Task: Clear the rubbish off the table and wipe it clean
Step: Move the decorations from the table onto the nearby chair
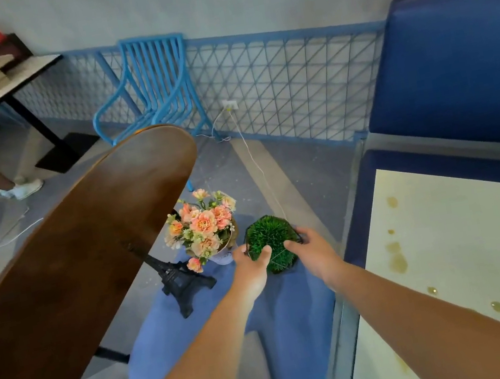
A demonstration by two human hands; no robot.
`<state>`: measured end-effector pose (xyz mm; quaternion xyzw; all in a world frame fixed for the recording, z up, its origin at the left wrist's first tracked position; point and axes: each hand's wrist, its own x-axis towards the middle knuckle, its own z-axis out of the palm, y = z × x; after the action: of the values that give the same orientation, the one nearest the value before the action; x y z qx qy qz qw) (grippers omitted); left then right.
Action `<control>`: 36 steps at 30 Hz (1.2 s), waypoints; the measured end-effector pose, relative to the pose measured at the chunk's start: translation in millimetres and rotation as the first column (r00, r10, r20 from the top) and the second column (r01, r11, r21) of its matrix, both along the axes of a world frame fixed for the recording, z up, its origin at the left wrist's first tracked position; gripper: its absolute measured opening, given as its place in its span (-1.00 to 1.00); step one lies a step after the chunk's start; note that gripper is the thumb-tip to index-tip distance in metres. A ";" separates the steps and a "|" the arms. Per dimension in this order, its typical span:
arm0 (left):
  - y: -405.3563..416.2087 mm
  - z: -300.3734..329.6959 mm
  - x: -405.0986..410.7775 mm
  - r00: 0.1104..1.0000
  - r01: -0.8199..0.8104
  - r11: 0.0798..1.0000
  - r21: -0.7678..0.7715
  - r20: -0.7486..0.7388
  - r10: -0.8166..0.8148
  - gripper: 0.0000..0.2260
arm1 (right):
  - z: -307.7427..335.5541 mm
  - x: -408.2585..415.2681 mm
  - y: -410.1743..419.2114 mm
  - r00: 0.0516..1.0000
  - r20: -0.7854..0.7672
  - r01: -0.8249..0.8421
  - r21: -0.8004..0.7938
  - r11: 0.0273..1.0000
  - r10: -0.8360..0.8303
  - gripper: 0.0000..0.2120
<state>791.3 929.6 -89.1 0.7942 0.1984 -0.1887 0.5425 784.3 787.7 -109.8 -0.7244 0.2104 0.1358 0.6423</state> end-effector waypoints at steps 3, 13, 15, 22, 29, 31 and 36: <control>3.1 -11.0 3.7 0.998 -0.011 1.000 0.006 0.055 0.011 -0.43 | -10.6 4.3 4.0 1.000 0.013 -0.018 -0.019 1.000 0.018 -0.56; 2.7 -15.2 7.7 0.996 0.016 0.999 0.037 0.090 -0.019 -0.55 | -12.5 1.5 4.5 0.998 -0.014 -0.056 -0.047 0.997 0.056 -0.57; 4.1 -14.1 7.9 0.997 0.033 0.998 0.061 0.070 -0.037 -0.58 | 1.6 -3.1 4.2 0.996 -0.029 -0.087 -0.068 0.994 0.085 -0.58; -22.7 35.1 -13.0 0.988 0.109 0.939 0.326 0.066 -0.138 -0.41 | 55.8 -34.9 -18.7 0.999 -0.014 -0.037 -0.141 0.989 0.036 -0.50; -90.8 99.3 -67.1 0.941 0.262 0.882 0.392 0.101 -0.324 -0.46 | 123.3 -99.5 -91.0 0.997 0.070 0.029 -0.221 0.975 -0.014 -0.57; -111.6 114.5 -88.3 0.896 0.363 0.860 0.358 0.117 -0.427 -0.50 | 136.0 -124.6 -114.9 0.995 0.091 0.051 -0.249 0.967 -0.029 -0.58; -182.6 151.1 -158.0 0.807 0.479 0.828 0.290 0.225 -0.546 -0.75 | 169.1 -210.4 -188.8 0.990 0.107 0.121 -0.339 0.933 -0.089 -0.58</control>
<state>633.3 747.0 62.0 0.8919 -0.0891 -0.1839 0.4035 573.9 598.9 59.4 -0.8186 0.2403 0.0296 0.5208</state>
